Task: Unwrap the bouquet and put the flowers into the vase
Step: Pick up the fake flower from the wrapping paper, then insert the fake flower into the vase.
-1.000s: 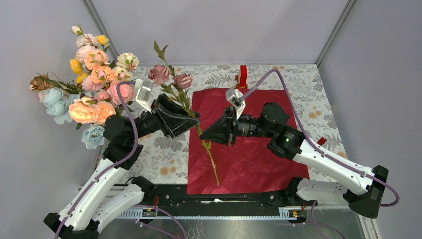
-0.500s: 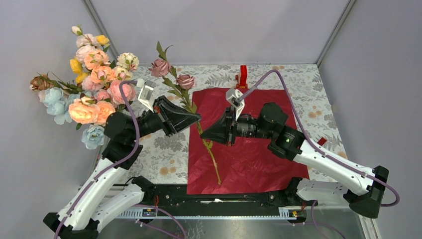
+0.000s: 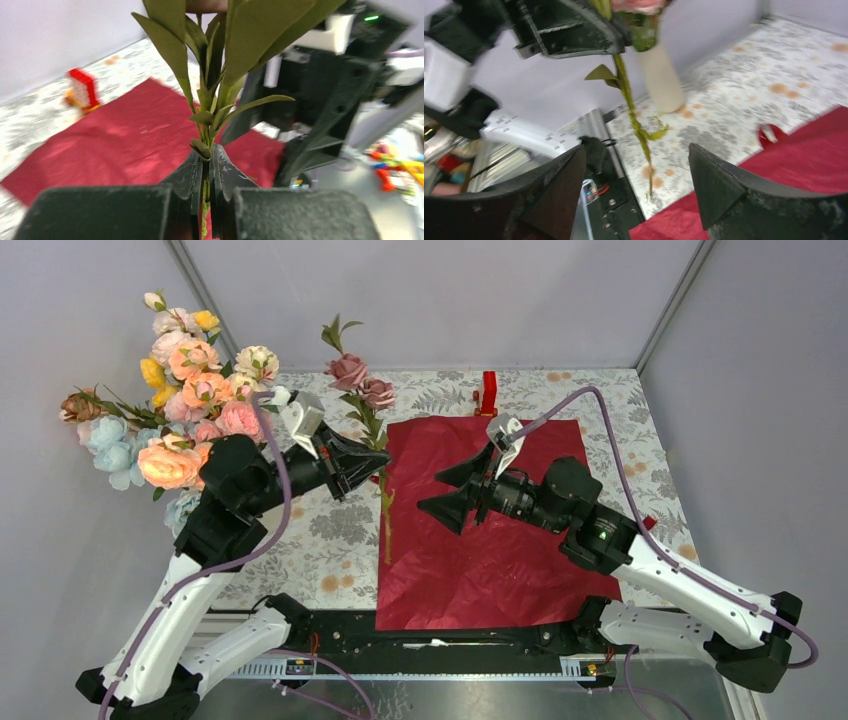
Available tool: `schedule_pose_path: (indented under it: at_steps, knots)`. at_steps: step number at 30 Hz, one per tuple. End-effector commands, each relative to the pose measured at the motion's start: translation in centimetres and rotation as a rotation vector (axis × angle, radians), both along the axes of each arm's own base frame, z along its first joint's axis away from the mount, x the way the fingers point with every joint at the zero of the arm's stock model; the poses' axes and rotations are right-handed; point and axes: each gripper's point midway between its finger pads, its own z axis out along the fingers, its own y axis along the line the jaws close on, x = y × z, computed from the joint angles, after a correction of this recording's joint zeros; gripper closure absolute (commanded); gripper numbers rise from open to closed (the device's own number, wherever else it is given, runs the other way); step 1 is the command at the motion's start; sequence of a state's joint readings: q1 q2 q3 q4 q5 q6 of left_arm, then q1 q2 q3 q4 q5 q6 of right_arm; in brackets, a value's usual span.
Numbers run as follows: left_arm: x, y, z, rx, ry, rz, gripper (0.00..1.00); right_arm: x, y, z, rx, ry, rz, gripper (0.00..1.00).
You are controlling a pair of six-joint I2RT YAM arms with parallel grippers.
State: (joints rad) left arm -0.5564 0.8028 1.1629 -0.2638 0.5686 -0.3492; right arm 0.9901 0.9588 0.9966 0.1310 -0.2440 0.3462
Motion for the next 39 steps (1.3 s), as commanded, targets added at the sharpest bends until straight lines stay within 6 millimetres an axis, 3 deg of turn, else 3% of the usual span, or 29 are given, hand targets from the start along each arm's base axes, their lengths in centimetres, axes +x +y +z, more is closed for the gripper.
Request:
schedule_pose_path:
  at_steps: [1,5,7,13,17,20,29,39]
  knots:
    - [4.7,3.7,-4.8,0.324,-0.062,0.272,1.0,4.6,-3.3,-2.3,-0.076,0.03,-0.325,0.17]
    - [8.6,8.9,-7.1,0.531,-0.116,0.575,1.0,6.6,-5.9,-4.0,-0.104,0.053,-0.466,0.12]
    - [10.1,11.3,-7.3,0.577,-0.129,0.706,1.0,7.8,-7.4,-5.8,-0.12,0.123,-0.512,0.08]
    - [12.0,14.8,-5.6,0.51,-0.197,0.876,1.0,11.3,-11.8,-9.8,-0.1,0.268,-0.61,0.06]
    - [11.0,16.8,-3.5,0.445,-0.269,0.943,1.0,12.4,-14.0,-12.1,-0.116,0.313,-0.662,0.06]
    - [10.2,18.3,-2.0,0.442,-0.318,1.009,1.0,12.9,-14.7,-12.5,-0.088,0.322,-0.672,0.06]
    - [7.8,21.6,3.1,0.381,-0.481,1.181,1.0,13.3,-15.1,-13.3,-0.043,0.361,-0.663,0.07]
    - [5.7,23.3,6.5,0.332,-0.609,1.277,1.0,13.6,-15.6,-14.0,-0.025,0.378,-0.669,0.08]
